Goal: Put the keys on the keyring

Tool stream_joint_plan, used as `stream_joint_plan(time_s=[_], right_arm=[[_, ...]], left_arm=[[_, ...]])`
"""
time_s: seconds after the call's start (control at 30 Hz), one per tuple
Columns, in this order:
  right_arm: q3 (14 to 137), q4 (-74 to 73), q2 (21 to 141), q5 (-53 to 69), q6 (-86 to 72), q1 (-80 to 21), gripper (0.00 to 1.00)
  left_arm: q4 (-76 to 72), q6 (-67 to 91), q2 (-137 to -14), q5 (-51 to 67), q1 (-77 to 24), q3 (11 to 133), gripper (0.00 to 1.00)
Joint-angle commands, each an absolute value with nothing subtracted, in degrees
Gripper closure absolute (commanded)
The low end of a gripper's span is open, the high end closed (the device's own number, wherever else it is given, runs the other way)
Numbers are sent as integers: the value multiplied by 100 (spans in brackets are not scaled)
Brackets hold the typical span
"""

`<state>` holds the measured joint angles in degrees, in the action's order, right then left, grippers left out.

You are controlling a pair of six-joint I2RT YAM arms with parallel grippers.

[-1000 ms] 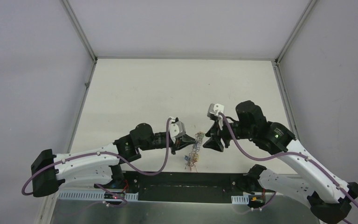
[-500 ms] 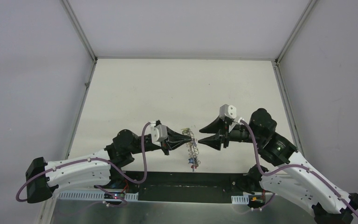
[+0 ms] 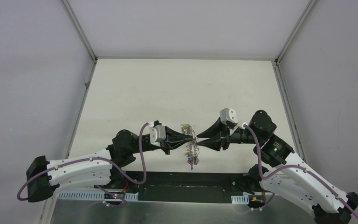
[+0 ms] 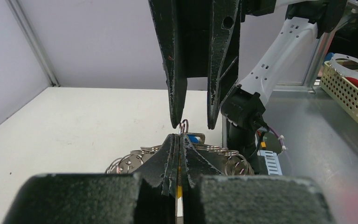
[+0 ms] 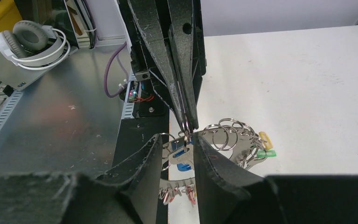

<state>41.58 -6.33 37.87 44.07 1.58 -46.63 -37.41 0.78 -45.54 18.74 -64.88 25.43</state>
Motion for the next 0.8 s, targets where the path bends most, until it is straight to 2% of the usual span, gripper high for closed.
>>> stream_joint_plan(time_s=[0.0,0.1,0.37,0.77], right_arm=[[4106,-606,3654,4230,211,-4650,67],[4128,-703,3721,4233,203,-4649,69],[4105,-887,3775,3972,228,-4649,100],[3789,-1269,3525,3794,246,-4650,100]], left_arm=[[-4391,76,-4441,2047,-6521,2662,100],[-4385,88,-4439,2046,-6521,2663,100],[-4359,83,-4408,2048,-6521,2670,100],[-4349,96,-4361,2101,-6521,2711,100]])
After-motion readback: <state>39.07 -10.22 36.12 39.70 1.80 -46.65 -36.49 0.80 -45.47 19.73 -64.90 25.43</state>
